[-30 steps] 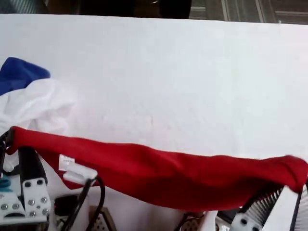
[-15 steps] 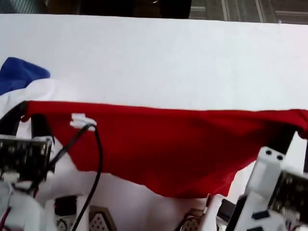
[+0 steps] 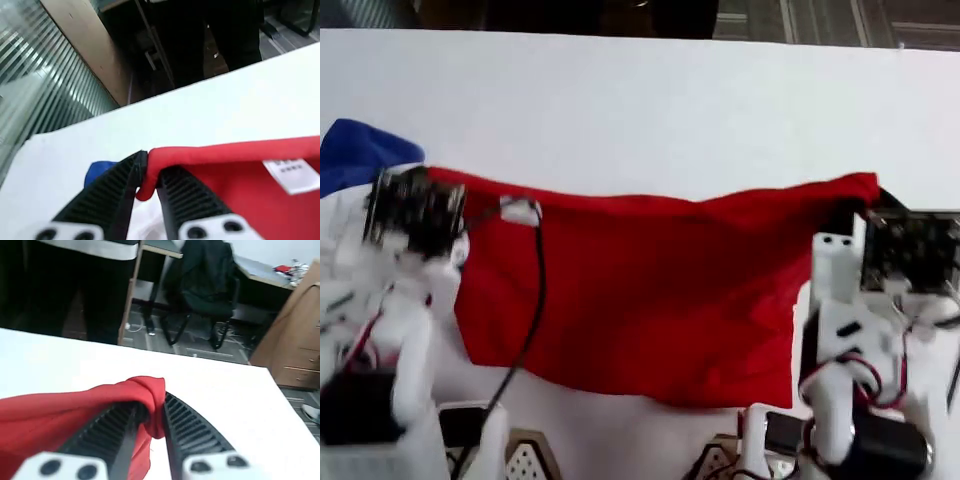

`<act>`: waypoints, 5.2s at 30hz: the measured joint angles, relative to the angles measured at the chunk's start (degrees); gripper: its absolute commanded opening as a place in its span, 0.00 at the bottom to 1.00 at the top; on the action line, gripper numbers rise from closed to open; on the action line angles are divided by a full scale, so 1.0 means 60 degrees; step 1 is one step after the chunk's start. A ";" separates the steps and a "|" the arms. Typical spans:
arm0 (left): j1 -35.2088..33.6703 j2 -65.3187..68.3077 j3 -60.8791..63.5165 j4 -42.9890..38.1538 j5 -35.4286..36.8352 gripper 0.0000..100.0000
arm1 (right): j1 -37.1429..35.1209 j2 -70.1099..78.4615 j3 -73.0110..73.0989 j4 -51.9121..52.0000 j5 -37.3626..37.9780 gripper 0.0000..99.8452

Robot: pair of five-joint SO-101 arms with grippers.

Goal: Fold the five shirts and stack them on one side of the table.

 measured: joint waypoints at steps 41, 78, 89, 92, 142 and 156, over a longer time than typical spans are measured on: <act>0.0147 1.5062 -0.9758 -0.0601 0.0000 0.03 | -0.0630 1.5502 -0.8864 -0.1553 0.0000 0.02; 0.0352 1.9868 -1.5824 0.5861 -0.0088 0.03 | -0.0835 1.7597 -1.0359 0.2212 0.0000 0.02; 0.0337 1.6366 -1.1150 0.5861 -0.0689 0.03 | -0.0718 1.6454 -1.0359 0.4645 0.0000 0.02; 0.0337 1.5048 -0.9685 0.5802 -0.0850 0.03 | -0.0601 1.6117 -1.0315 0.5275 0.0308 0.02; -0.0747 1.0300 -0.1172 0.2491 -0.2418 0.21 | 0.0147 0.7062 0.2081 0.1993 0.3443 0.18; 0.0864 1.1648 -0.3355 0.1744 -0.0718 0.03 | -0.1905 0.8249 0.0190 0.0117 0.1509 0.02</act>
